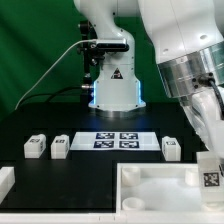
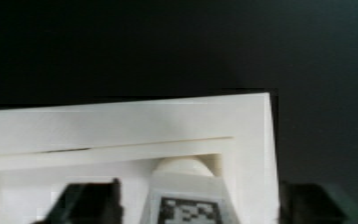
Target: Assemble one leg
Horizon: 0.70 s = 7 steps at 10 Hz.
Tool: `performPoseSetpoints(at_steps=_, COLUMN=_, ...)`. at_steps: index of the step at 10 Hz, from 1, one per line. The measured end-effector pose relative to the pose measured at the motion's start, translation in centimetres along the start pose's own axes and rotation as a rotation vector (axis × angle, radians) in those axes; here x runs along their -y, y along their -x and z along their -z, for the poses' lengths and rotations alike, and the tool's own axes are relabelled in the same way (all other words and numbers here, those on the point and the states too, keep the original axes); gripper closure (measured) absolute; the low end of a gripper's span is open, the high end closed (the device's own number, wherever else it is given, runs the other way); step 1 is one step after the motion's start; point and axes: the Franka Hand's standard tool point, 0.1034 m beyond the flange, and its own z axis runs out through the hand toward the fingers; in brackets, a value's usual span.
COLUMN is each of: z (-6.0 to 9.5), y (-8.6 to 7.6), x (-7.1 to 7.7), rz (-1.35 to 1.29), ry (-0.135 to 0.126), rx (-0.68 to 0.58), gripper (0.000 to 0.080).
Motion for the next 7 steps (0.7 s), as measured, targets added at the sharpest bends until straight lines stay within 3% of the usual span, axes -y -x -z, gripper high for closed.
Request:
performPoseSetpoints(at_steps=1, z=-0.07, y=-0.02, x=-0.13, rz=0.106, ry=0.006, rx=0.001, gripper=0.0285)
performPoseSetpoints(at_steps=2, z=-0.23, y=0.00, x=-0.59, rz=0.251, ry=0.032, rx=0.010, gripper=0.0178)
performPoseSetpoints(at_steps=3, z=-0.11, y=0.10, x=-0.71, rz=0.415, ry=0.059, rx=0.024, gripper=0.0178)
performPoseSetpoints(at_steps=7, z=-0.15, y=-0.30, x=-0.71, rz=0.791, ry=0.057, rx=0.029, gripper=0.0150)
